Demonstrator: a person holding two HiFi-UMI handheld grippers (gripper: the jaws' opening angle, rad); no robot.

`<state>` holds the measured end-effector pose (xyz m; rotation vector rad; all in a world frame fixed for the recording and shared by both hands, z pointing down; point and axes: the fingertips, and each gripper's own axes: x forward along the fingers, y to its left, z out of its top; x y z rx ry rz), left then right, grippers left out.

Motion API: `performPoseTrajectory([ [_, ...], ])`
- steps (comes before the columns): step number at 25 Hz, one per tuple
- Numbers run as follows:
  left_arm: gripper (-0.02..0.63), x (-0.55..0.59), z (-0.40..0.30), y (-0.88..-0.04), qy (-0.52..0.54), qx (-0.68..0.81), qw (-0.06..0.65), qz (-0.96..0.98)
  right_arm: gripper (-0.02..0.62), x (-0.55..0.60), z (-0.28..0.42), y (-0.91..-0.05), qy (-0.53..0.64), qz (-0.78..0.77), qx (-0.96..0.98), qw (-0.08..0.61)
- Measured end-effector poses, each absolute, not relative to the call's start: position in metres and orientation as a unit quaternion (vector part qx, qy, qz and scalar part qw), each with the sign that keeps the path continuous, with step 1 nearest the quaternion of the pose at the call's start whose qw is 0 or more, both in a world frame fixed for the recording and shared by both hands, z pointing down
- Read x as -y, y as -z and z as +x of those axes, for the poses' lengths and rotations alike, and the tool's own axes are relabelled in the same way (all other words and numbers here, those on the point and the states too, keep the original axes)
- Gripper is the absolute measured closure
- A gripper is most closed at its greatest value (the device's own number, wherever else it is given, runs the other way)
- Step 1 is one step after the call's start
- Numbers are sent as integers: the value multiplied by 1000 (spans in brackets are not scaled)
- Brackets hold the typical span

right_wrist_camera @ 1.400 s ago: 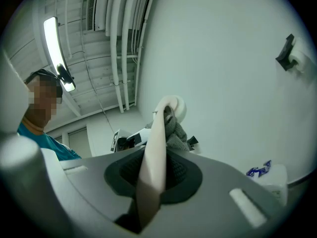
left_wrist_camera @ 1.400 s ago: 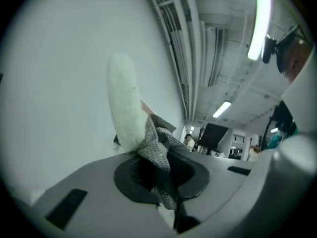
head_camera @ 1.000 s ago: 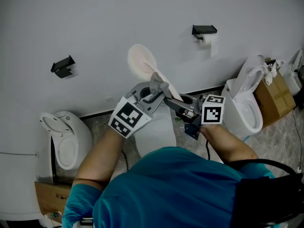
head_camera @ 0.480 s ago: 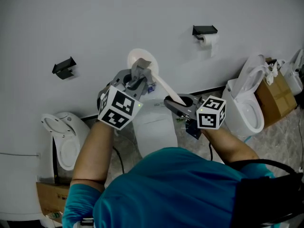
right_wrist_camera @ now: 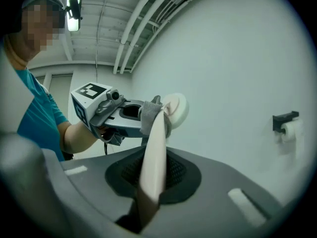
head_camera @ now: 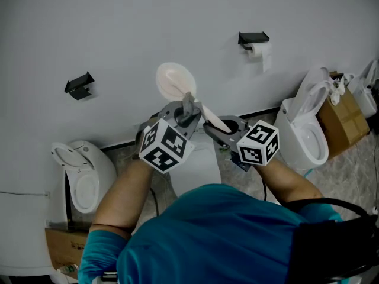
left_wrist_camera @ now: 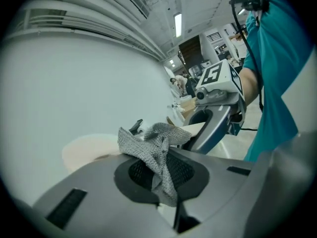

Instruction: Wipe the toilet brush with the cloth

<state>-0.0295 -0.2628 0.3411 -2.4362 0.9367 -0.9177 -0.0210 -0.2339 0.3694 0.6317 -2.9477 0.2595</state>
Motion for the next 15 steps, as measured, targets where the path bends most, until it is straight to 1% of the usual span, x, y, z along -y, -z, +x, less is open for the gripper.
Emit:
performPoseTrajectory([
  [5, 571, 246, -11, -359, 358, -289, 222, -859, 555, 236, -17, -370, -13, 237, 966, 101],
  [8, 571, 242, -10, -361, 361, -279, 230, -860, 555, 234, -15, -372, 13, 243, 963, 115],
  [12, 571, 237, -14, -358, 334, -287, 220, -870, 555, 234, -14, -373, -3, 236, 966, 103],
  [15, 571, 232, -25, -346, 282, -302, 193, -890, 555, 236, -10, -374, -31, 232, 968, 86],
])
